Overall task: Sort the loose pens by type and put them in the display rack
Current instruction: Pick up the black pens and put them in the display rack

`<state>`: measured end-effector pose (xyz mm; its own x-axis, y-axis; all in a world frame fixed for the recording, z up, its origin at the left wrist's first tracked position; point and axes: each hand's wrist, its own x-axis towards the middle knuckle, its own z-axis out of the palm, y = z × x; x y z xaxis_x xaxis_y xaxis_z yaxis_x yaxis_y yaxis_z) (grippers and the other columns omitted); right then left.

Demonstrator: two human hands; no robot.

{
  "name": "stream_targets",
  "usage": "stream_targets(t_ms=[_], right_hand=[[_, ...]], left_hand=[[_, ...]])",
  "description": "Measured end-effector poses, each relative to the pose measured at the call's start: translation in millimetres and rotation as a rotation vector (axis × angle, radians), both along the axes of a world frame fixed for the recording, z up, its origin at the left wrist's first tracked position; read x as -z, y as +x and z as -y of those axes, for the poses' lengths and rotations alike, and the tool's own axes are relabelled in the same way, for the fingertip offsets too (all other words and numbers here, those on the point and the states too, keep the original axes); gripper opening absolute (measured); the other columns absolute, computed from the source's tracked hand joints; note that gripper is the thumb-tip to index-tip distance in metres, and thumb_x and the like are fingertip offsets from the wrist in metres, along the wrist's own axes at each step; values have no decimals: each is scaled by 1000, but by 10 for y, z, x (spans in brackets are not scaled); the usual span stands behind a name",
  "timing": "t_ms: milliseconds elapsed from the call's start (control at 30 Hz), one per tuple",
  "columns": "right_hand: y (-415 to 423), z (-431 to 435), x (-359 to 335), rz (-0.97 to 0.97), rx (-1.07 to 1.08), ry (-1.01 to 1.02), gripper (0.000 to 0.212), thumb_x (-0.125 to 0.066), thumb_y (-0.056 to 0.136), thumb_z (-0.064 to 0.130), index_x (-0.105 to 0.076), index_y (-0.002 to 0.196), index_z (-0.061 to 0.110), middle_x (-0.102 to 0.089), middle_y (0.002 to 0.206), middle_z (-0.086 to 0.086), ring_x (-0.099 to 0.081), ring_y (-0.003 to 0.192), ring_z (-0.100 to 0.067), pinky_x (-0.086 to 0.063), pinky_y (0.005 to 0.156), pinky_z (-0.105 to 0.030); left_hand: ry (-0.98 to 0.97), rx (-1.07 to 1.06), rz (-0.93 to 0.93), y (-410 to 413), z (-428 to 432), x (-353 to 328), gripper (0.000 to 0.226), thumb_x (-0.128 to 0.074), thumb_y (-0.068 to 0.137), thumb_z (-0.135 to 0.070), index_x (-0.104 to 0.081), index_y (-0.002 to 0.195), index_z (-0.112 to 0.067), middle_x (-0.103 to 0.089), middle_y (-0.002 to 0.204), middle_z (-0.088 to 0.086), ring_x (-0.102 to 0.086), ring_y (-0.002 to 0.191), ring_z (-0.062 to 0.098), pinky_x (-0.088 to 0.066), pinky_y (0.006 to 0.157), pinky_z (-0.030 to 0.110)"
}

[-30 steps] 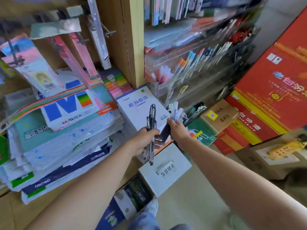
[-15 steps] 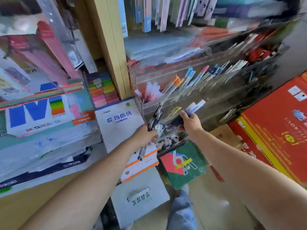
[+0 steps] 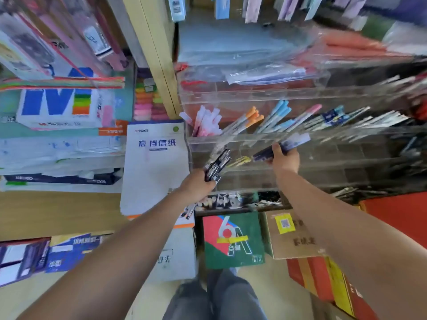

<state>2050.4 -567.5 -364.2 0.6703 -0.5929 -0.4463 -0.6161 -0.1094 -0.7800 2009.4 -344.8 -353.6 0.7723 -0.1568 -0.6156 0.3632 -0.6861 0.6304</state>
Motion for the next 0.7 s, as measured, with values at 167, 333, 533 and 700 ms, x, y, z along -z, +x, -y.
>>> stream_targets(t_ms=[167, 333, 533, 700], right_hand=[[13, -1, 256, -154, -69, -2, 32, -62, 91, 34, -65, 101, 4, -70, 102, -16, -67, 92, -32, -55, 82, -41], [39, 22, 339, -174, -50, 55, 23, -68, 87, 25, -64, 98, 5, -70, 97, -12, -66, 85, -24, -52, 74, -31], [-66, 67, 263, -132, -49, 70, 46, -70, 85, 19, -52, 127, 11, -66, 105, -7, -67, 95, -24, -54, 91, -38], [-409, -40, 36, 2, -72, 182, 43, -66, 87, 36, -47, 119, 15, -60, 102, -7, -59, 85, -19, -47, 78, -31]], left_hand=[[19, 8, -7, -29, 68, 59, 7, -55, 90, -15, -51, 96, -13, -50, 59, 2, -53, 53, 26, -54, 63, 44], [28, 10, 1, -62, 86, 116, 13, -57, 91, -16, -53, 100, -8, -49, 61, 2, -53, 58, 27, -55, 69, 50], [62, 47, 26, -76, 125, 74, 14, -59, 90, -19, -46, 85, -18, -52, 68, 1, -53, 57, 24, -49, 59, 36], [34, 95, 46, -92, 171, 26, 9, -57, 89, -19, -49, 88, -17, -49, 65, -1, -48, 52, 20, -41, 55, 29]])
